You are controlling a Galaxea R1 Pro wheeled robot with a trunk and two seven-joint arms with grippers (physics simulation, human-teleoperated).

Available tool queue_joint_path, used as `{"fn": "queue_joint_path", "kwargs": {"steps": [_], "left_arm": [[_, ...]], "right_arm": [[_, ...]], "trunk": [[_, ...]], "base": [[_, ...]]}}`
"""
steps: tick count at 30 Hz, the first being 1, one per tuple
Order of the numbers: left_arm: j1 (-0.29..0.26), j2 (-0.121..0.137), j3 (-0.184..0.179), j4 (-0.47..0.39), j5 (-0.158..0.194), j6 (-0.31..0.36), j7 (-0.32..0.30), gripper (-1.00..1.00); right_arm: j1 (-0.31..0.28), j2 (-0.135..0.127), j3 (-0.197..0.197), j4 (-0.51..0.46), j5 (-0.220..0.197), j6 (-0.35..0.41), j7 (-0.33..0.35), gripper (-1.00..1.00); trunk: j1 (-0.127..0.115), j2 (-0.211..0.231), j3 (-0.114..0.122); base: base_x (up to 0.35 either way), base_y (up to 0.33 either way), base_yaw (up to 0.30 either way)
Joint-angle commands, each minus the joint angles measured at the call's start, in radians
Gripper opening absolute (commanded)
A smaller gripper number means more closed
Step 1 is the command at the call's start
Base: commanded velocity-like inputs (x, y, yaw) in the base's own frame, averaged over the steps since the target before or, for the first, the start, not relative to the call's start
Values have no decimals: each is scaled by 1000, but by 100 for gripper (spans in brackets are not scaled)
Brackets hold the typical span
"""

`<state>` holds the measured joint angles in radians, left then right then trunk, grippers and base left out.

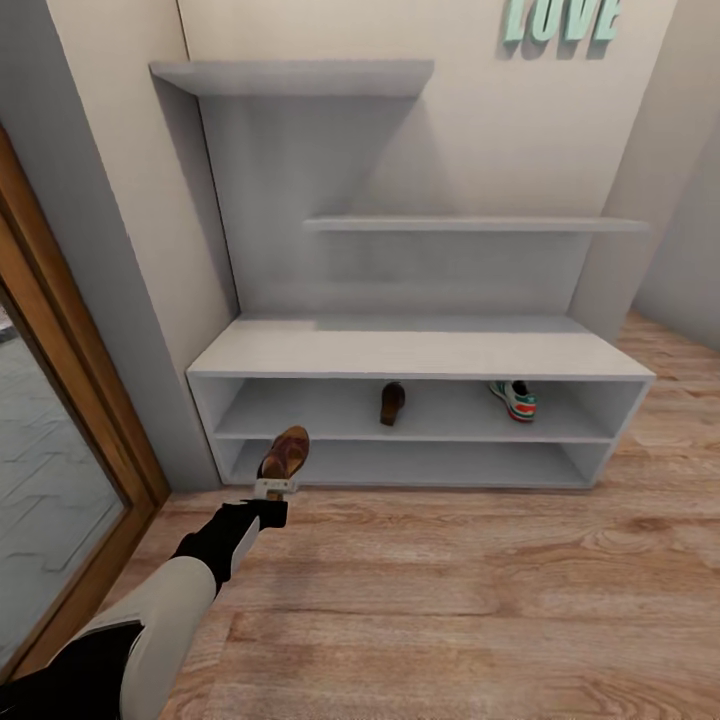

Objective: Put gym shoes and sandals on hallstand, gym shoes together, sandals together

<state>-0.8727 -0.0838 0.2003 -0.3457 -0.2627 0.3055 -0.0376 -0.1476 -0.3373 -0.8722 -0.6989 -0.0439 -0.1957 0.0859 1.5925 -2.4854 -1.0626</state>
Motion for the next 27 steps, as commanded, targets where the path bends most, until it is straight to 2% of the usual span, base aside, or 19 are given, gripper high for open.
{"fn": "queue_joint_path", "kwargs": {"steps": [1,9,27], "left_arm": [[0,-1,8,-2,-12,6,-6,-100],[7,0,6,-2,-13,4,3,-100],[12,-1,5,-3,-12,1,5,-100]], "right_arm": [[-1,1,-4,1,-4,-3,9,-100],[-1,1,-4,3,-4,-5,9,-100],[-1,1,-5,2,-4,-5,9,-100]], "trunk": [[0,-1,-1],[0,-1,-2],[0,-1,-2]], "base": [[0,0,0],[36,-16,0],[266,-157,0]]}}
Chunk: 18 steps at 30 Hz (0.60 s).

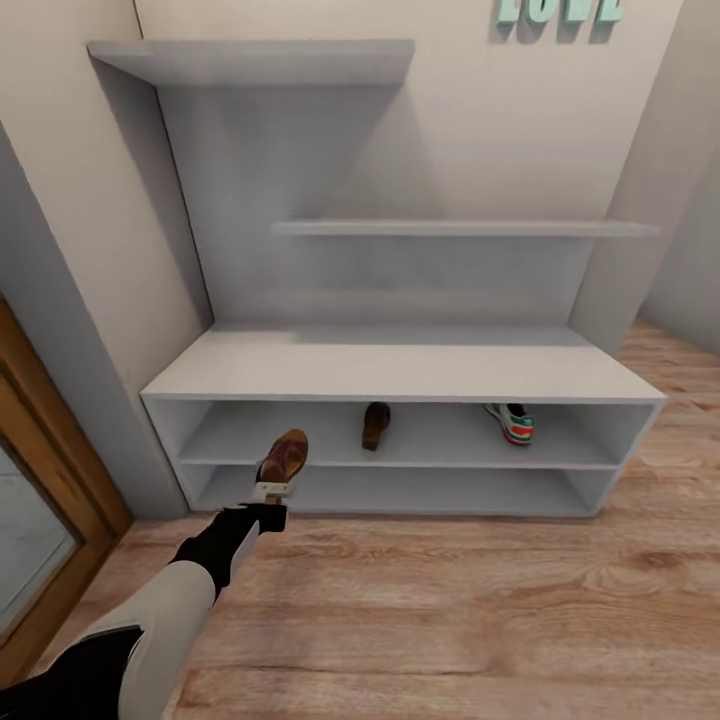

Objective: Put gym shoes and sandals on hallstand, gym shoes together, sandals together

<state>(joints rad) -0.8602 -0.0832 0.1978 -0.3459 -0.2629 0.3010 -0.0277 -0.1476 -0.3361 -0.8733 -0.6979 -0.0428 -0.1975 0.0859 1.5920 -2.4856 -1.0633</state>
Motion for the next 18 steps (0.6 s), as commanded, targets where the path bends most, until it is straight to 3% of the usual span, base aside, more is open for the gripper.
{"fn": "queue_joint_path", "kwargs": {"steps": [1,9,18], "left_arm": [[0,-1,8,-2,-12,6,-5,-100],[1,-1,9,-2,-12,5,-5,-100],[2,-1,8,-2,-12,4,-1,-100]], "right_arm": [[-1,0,-4,1,-5,-3,9,-100],[-1,0,-4,6,-4,-3,9,-100],[-1,0,-4,8,-3,-3,9,-100]], "trunk": [[0,0,-1],[0,0,-1],[0,0,-1]], "base": [[280,-180,0],[271,-175,0],[48,-24,0]]}}
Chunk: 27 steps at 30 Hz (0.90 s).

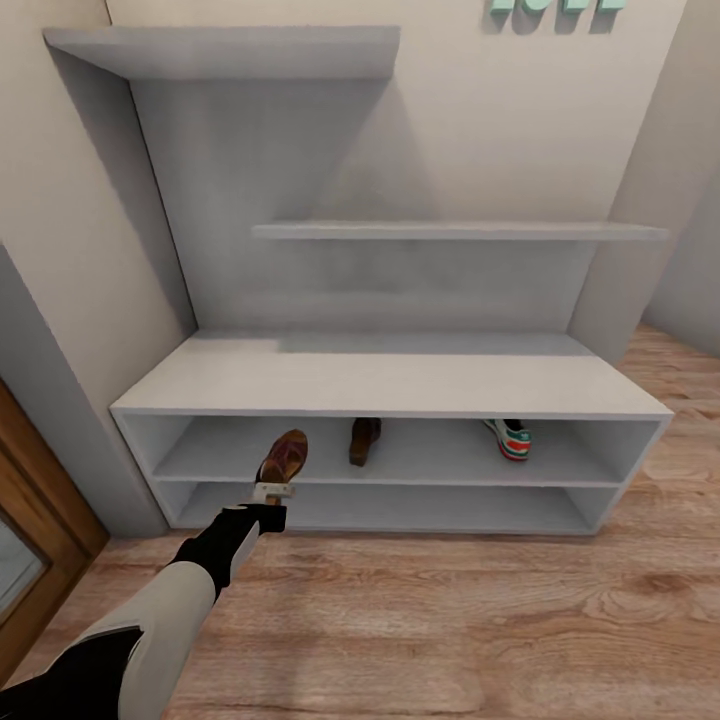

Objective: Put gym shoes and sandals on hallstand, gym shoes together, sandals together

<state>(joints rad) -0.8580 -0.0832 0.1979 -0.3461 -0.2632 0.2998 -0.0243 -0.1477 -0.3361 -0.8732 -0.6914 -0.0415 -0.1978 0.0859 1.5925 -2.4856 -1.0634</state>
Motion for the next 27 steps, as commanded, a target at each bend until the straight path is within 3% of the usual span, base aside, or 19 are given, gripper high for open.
{"fn": "queue_joint_path", "kwargs": {"steps": [1,6,22,27], "left_arm": [[0,-1,8,-2,-11,5,-4,-100],[0,-1,8,-2,-11,5,-3,-100],[0,-1,9,-2,-10,5,-4,-100],[0,-1,8,-2,-10,5,-5,-100]], "right_arm": [[-1,0,-4,1,-5,-3,9,-100],[-1,0,-4,1,-5,-3,9,-100],[-1,0,-4,-1,-6,-3,9,-100],[-1,0,-4,-2,-6,-3,9,-100]], "trunk": [[0,0,-1],[0,0,-1],[0,0,-1],[0,0,-1]], "base": [[6,-3,0],[72,-16,0],[257,-144,0],[61,-34,0]]}}
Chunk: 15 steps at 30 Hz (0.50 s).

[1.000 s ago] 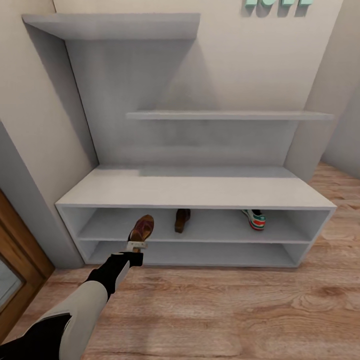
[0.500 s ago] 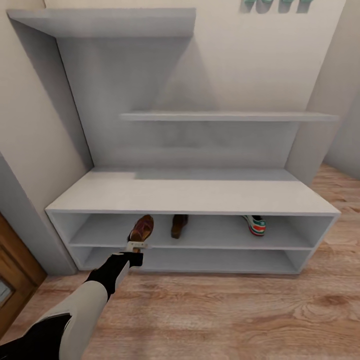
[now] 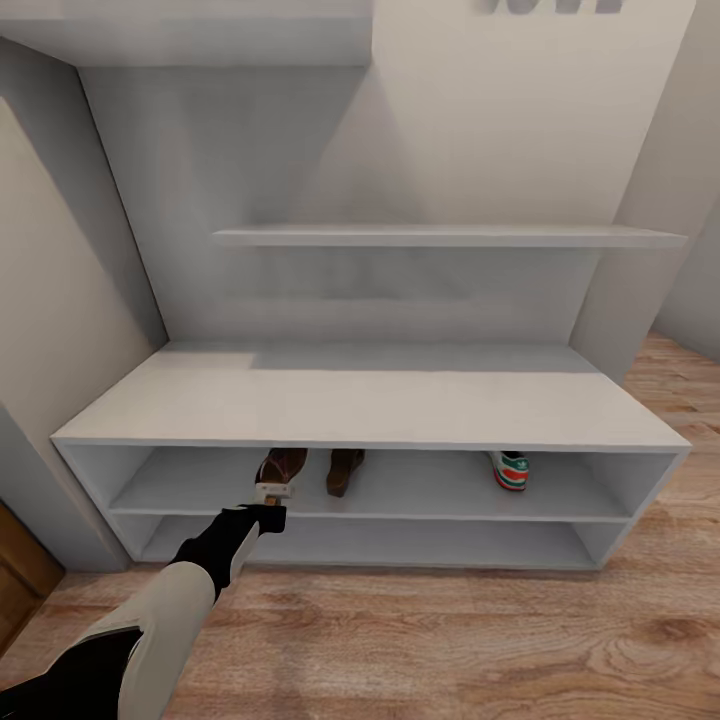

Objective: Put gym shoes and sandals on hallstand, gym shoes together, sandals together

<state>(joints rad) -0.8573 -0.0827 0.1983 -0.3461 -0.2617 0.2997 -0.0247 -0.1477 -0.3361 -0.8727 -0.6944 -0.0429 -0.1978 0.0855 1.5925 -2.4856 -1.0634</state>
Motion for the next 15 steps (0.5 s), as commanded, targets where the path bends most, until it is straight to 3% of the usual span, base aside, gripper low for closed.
{"fn": "queue_joint_path", "kwargs": {"steps": [1,15], "left_arm": [[0,-1,7,-2,-11,5,-4,-100],[0,0,8,-2,-11,-3,-5,-100]], "right_arm": [[-1,0,-4,1,-5,-3,9,-100],[-1,0,-5,1,-5,-3,8,-100]], "trunk": [[0,0,-1],[0,0,-1]], "base": [[11,-6,0],[143,-86,0]]}}
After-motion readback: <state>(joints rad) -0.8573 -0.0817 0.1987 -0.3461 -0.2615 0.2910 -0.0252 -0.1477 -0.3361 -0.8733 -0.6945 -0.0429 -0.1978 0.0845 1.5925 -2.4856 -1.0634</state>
